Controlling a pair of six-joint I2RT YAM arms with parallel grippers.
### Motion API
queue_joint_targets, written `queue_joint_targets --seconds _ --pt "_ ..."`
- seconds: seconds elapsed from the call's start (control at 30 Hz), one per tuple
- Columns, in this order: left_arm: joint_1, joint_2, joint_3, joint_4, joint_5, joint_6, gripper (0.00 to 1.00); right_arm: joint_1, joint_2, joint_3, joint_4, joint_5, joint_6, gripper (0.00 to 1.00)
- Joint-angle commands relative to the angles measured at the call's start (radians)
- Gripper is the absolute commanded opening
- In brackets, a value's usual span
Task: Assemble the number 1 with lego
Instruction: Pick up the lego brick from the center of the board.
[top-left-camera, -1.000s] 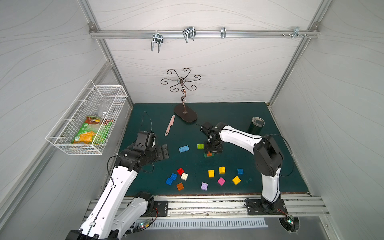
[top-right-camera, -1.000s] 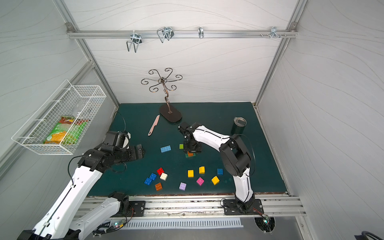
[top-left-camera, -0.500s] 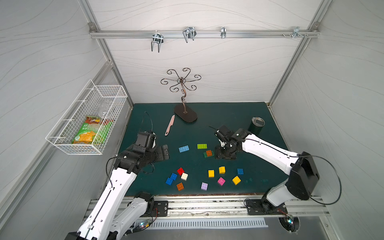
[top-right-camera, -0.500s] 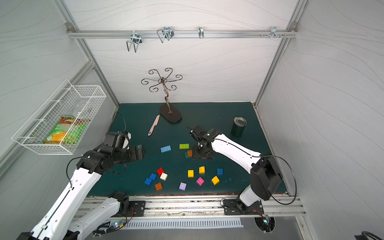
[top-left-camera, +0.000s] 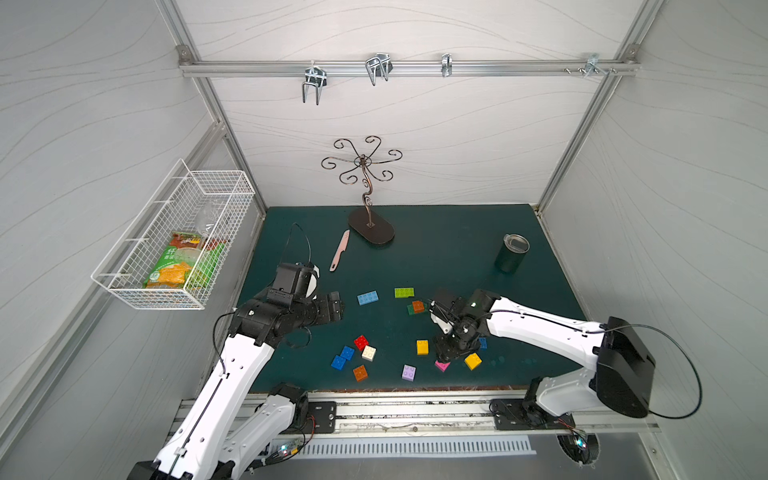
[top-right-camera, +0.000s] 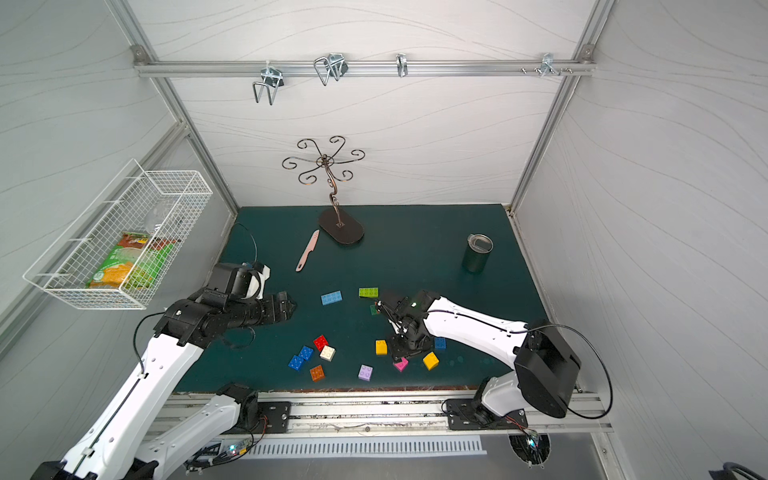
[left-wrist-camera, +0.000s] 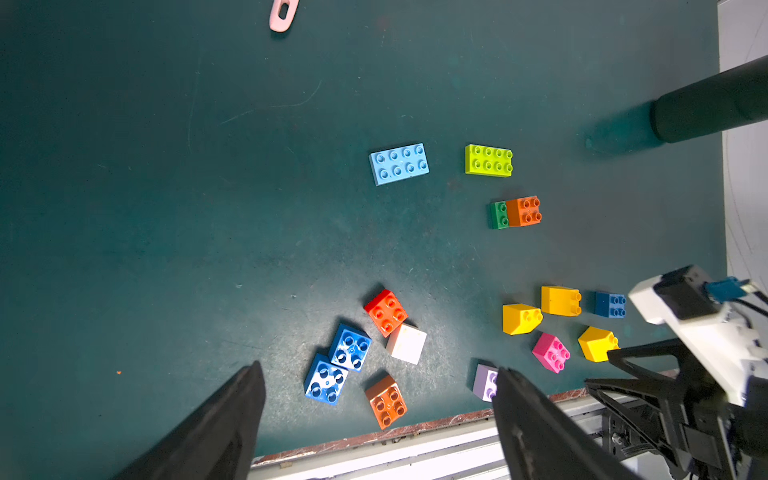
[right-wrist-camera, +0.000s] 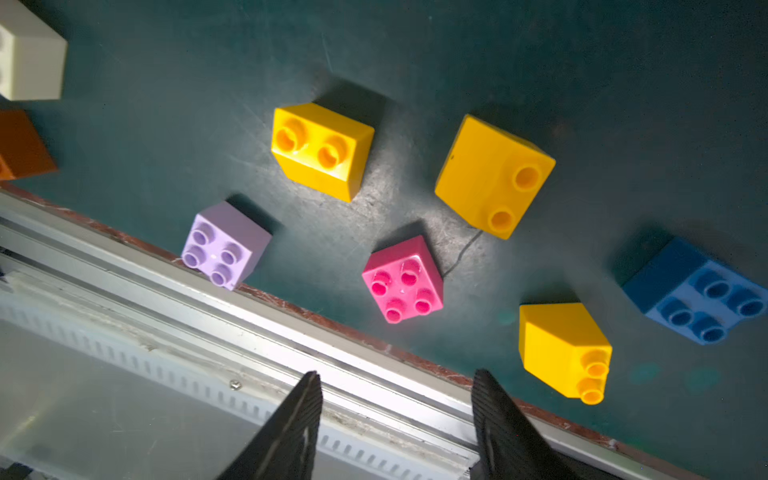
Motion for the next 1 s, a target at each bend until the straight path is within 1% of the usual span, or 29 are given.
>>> queue_joint_targets --seconds 0.0,0.17,0.3,0.47,0.97 --pt "-0.003 -0.011 0.023 0.021 0.011 0.007 0.91 0.023 0.032 -0.009 -0.007 0.026 -0.054 0.63" --pt "-0.003 -0.001 0.004 0.045 0.005 -0.001 0.92 0.05 0.077 -0.014 0.029 0.013 -0.075 0.63" --pt "-0.004 0.013 0.001 0.045 0.003 -0.004 0.92 0.067 0.13 -0.008 0.036 0.046 -0.081 0.62" --pt "-0.005 0.013 -0.004 0.048 -0.004 -0.008 0.92 0.071 0.17 -0.012 0.061 0.054 -0.086 0.58" --pt "-0.011 0.025 -0.009 0.054 -0.003 -0.013 0.91 0.07 0.222 -0.005 0.085 0.076 -0.102 0.49"
